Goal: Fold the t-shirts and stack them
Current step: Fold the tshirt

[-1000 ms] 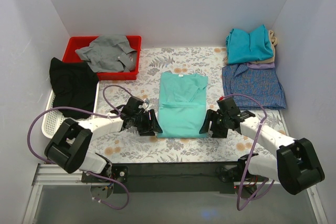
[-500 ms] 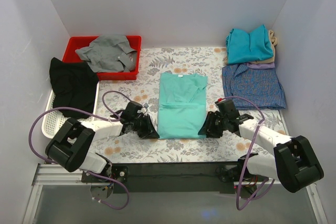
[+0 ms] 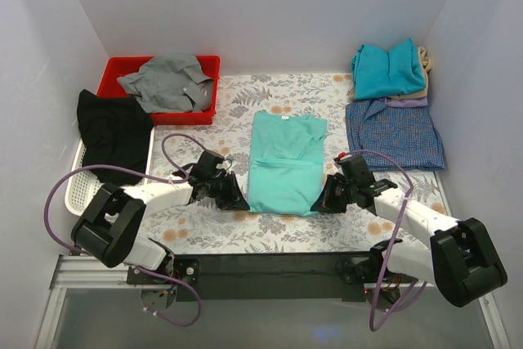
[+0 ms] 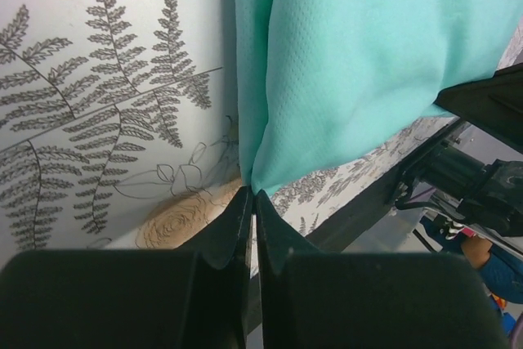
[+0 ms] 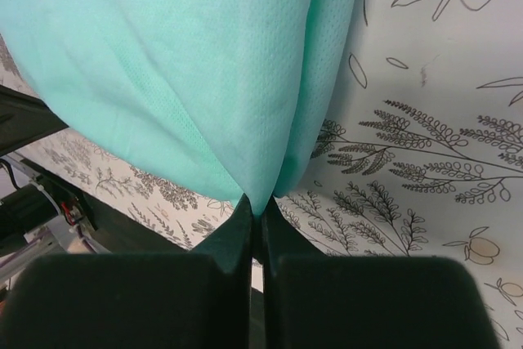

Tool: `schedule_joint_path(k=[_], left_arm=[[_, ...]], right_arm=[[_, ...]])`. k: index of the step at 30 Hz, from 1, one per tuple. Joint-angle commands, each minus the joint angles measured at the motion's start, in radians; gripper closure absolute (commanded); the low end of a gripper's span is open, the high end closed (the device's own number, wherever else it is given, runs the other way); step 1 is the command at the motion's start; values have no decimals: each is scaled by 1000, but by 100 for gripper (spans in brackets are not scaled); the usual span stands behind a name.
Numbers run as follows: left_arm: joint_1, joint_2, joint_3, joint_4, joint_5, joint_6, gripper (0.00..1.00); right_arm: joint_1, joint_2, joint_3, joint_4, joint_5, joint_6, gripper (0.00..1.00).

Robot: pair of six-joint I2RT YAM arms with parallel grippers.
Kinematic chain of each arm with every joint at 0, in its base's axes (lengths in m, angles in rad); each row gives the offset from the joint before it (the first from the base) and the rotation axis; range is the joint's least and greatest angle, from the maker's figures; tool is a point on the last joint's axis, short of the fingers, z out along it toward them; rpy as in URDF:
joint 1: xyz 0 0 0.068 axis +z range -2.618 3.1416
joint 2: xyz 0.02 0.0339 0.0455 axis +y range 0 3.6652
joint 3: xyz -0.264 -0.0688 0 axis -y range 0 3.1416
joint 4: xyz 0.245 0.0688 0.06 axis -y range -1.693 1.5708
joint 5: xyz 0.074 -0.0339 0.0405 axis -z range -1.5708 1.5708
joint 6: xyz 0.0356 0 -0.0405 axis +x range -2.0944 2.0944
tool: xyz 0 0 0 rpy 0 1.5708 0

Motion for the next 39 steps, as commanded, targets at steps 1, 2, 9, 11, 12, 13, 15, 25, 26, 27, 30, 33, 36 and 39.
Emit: schedule_joint_path(k=[1, 2, 9, 11, 12, 13, 15, 25, 26, 27, 30, 33, 36, 39], left_arm=[[0, -88, 59, -132, 3, 26, 100], [-1, -94, 75, -152, 10, 31, 100], [0, -145, 152, -305, 31, 49, 100], [-1, -148, 168, -341, 20, 54, 100], [-1, -145, 184, -348, 16, 52, 100], [-1, -142, 194, -353, 19, 51, 100], [-1, -128, 239, -365, 16, 49, 100], [2, -41, 476, -382, -87, 95, 100], [5, -12, 519, -385, -99, 103, 100], [9, 1, 537, -388, -114, 109, 100], [38, 47, 597, -388, -136, 123, 100], [86, 93, 628, -358, -132, 130, 100], [124, 154, 669, -333, -122, 144, 100], [149, 218, 718, -313, -110, 160, 100]], right_arm=[[9, -54, 35, -69, -31, -21, 99], [9, -62, 38, -77, -33, -21, 99], [9, -111, 87, -132, -76, -27, 99], [9, -132, 124, -138, -65, -27, 99], [9, -137, 138, -143, -62, -28, 99], [10, -140, 173, -146, -50, -33, 99], [9, -135, 210, -154, -40, -44, 99], [7, -25, 411, -158, 69, -191, 99], [1, -10, 425, -155, 66, -202, 99], [1, 6, 440, -155, 67, -220, 99], [-4, 64, 492, -155, 81, -246, 99], [-16, 121, 534, -149, 107, -280, 99], [-33, 182, 583, -145, 119, -314, 99], [-57, 244, 629, -143, 121, -343, 99]])
